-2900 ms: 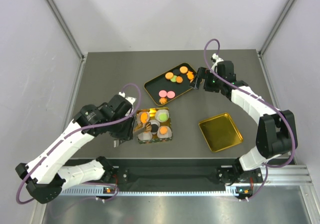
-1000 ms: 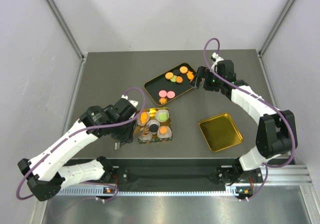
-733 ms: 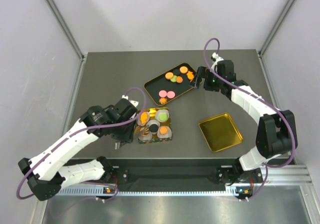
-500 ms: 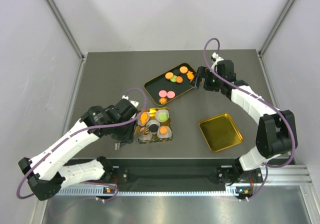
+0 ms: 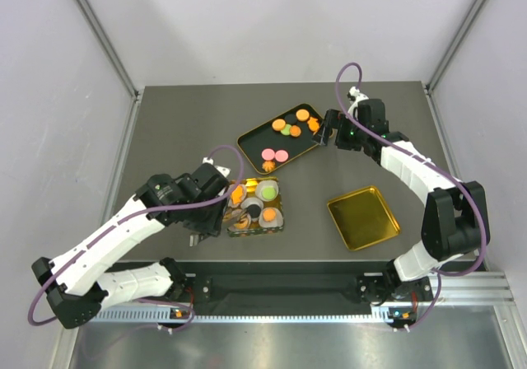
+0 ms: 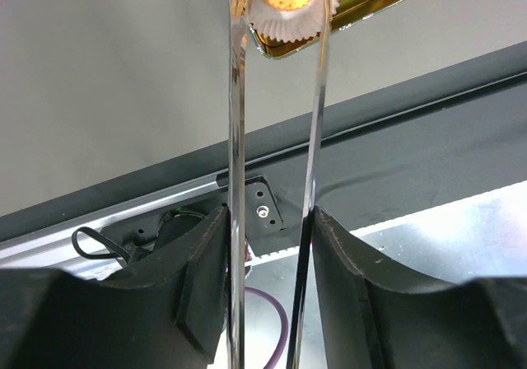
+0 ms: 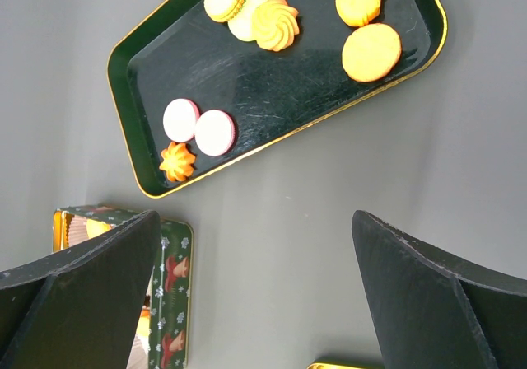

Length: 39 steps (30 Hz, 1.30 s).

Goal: Pack the cookies

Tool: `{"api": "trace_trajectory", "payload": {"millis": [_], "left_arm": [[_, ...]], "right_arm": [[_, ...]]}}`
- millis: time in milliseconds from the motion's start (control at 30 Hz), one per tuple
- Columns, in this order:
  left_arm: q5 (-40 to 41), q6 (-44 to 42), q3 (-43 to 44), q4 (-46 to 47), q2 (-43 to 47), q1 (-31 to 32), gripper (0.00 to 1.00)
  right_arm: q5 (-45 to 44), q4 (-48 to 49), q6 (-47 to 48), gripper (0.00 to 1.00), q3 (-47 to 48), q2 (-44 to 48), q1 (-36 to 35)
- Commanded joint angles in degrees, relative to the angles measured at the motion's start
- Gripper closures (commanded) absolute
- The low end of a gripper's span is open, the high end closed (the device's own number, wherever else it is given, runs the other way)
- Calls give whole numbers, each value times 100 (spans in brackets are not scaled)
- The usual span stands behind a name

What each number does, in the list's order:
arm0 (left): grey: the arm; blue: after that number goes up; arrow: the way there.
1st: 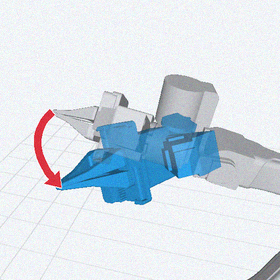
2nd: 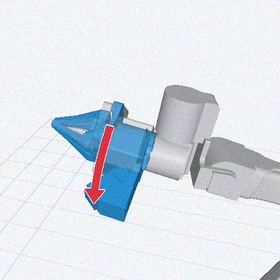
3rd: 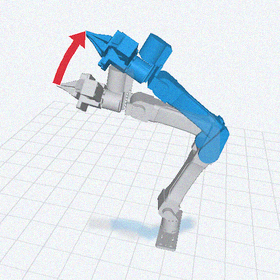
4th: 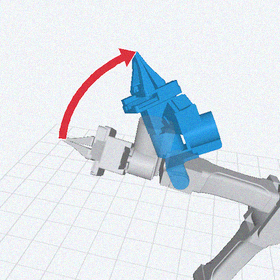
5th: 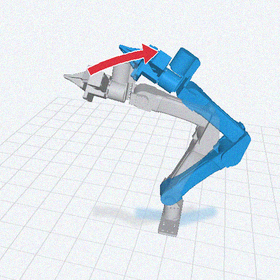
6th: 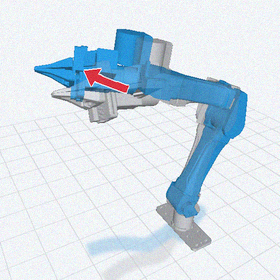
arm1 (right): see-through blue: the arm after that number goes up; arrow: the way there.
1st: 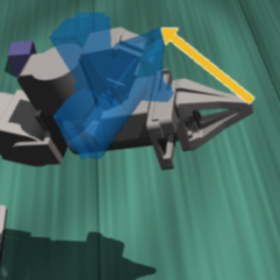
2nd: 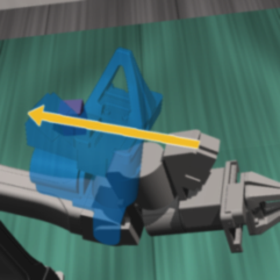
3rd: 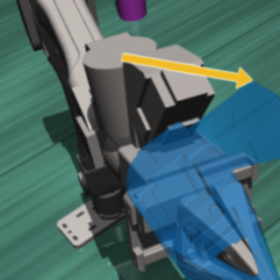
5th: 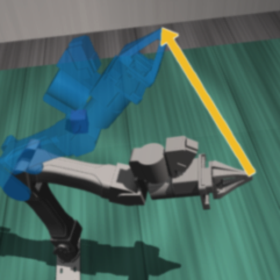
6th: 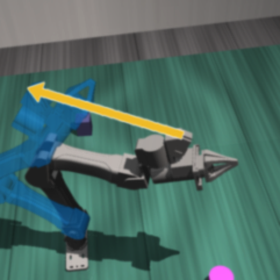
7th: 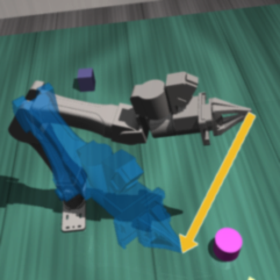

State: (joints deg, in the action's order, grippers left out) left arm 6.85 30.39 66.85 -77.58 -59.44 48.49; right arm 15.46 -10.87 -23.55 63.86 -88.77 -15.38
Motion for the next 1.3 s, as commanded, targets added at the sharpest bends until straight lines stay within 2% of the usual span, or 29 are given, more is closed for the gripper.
{"api": "trace_trajectory", "payload": {"millis": [0, 333, 533, 633, 767, 833, 1000, 1100, 1233, 1267], "left_arm": [[97, 90, 4, -591, 20, 29, 51], [106, 98, 109, -618, 11, 29, 50], [18, 177, 960, -232, 12, 29, 51], [429, 160, 1759, 190, -146, 29, 52], [1911, -128, 2007, 787, -611, -24, 49], [2162, -523, 1990, 1320, -989, -470, 47], [1619, -1202, 1779, 2755, -1796, -2146, 46], [1610, -1246, 1577, 3643, -2333, -2710, 44], [1232, -1123, 1270, 4575, -2827, -3195, 30], [1144, -1062, 1208, 4724, -2897, -3301, 29]], "right_arm": [[-35, 120, 96, 0, 259, -17, -88], [-17, 121, 88, 0, 268, -17, -88], [-35, 112, 79, 0, 303, -122, -88], [-26, 121, 87, 0, 303, -123, -88], [-61, 112, 114, 0, 285, -35, -88], [-52, 112, 105, 0, 277, 26, -88], [18, 103, 88, 0, 268, 97, -88], [97, 103, 70, 0, 259, 141, -88], [132, 129, 44, 0, 215, 246, -88], [141, 155, 26, 0, 198, 264, -97]]}}
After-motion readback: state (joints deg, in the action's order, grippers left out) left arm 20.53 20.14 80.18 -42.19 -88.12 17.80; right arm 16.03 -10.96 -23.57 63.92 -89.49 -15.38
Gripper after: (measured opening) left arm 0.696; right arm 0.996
